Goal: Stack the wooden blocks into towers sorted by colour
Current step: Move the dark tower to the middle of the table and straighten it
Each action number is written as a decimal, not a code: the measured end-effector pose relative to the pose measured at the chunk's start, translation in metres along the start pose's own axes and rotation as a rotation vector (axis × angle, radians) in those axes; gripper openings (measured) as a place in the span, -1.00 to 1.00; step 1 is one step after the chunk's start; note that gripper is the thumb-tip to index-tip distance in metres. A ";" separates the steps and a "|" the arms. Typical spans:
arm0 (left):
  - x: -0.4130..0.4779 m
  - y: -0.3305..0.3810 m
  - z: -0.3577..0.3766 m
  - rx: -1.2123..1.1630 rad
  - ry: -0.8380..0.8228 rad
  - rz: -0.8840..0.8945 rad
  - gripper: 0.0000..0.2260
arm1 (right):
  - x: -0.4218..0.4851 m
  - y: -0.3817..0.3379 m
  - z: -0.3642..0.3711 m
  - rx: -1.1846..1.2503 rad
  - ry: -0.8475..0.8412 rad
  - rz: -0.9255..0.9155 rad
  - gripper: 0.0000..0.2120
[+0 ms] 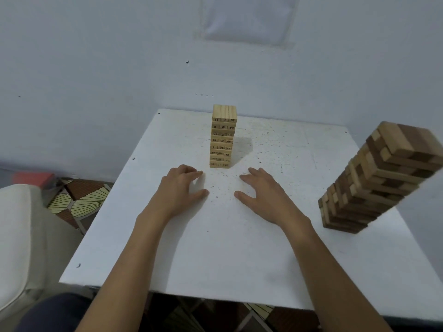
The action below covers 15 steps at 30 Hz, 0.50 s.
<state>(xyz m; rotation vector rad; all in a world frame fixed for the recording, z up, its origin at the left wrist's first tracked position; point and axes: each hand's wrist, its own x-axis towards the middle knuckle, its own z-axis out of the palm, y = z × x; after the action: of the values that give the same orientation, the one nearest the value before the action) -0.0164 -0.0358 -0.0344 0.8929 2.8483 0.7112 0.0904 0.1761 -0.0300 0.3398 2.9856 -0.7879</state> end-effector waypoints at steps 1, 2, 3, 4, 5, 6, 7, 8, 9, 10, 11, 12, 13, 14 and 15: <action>-0.008 0.006 0.003 -0.001 0.004 0.014 -0.52 | -0.010 -0.001 0.000 0.008 0.000 -0.012 -0.42; -0.016 0.012 0.006 -0.003 0.004 0.028 -0.53 | -0.021 -0.003 0.001 0.009 0.001 -0.023 -0.43; -0.024 0.019 0.009 -0.009 0.006 0.044 -0.54 | -0.031 -0.004 0.002 0.005 0.004 -0.033 -0.44; -0.030 0.026 0.013 -0.022 0.006 0.059 -0.55 | -0.042 -0.003 0.002 0.000 0.005 -0.041 -0.44; -0.037 0.033 0.018 -0.036 0.005 0.074 -0.55 | -0.053 -0.002 0.004 -0.002 0.004 -0.044 -0.44; -0.042 0.040 0.024 -0.049 0.007 0.087 -0.56 | -0.064 -0.001 0.005 0.002 0.003 -0.047 -0.45; -0.048 0.048 0.029 -0.063 0.011 0.101 -0.57 | -0.074 0.002 0.007 0.012 0.005 -0.048 -0.45; -0.053 0.055 0.035 -0.080 0.014 0.114 -0.57 | -0.086 0.005 0.009 0.026 0.010 -0.048 -0.46; -0.057 0.063 0.040 -0.099 0.022 0.128 -0.59 | -0.096 0.008 0.010 0.043 0.023 -0.050 -0.46; -0.060 0.071 0.046 -0.119 0.030 0.144 -0.60 | -0.106 0.012 0.010 0.059 0.040 -0.052 -0.47; -0.063 0.079 0.051 -0.141 0.033 0.161 -0.62 | -0.116 0.016 0.010 0.071 0.054 -0.052 -0.48; -0.065 0.087 0.057 -0.165 0.031 0.177 -0.63 | -0.126 0.021 0.010 0.080 0.067 -0.048 -0.48; -0.068 0.096 0.062 -0.192 0.025 0.194 -0.64 | -0.136 0.027 0.009 0.091 0.080 -0.043 -0.49; -0.069 0.105 0.068 -0.221 0.018 0.209 -0.65 | -0.144 0.032 0.009 0.104 0.090 -0.033 -0.50; -0.070 0.113 0.072 -0.245 0.015 0.220 -0.65 | -0.152 0.038 0.007 0.116 0.103 -0.022 -0.50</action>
<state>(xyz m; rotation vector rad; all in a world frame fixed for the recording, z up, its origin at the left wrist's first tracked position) 0.1157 0.0364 -0.0525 1.1719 2.6213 1.0663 0.2473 0.1741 -0.0410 0.3630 3.0500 -0.9778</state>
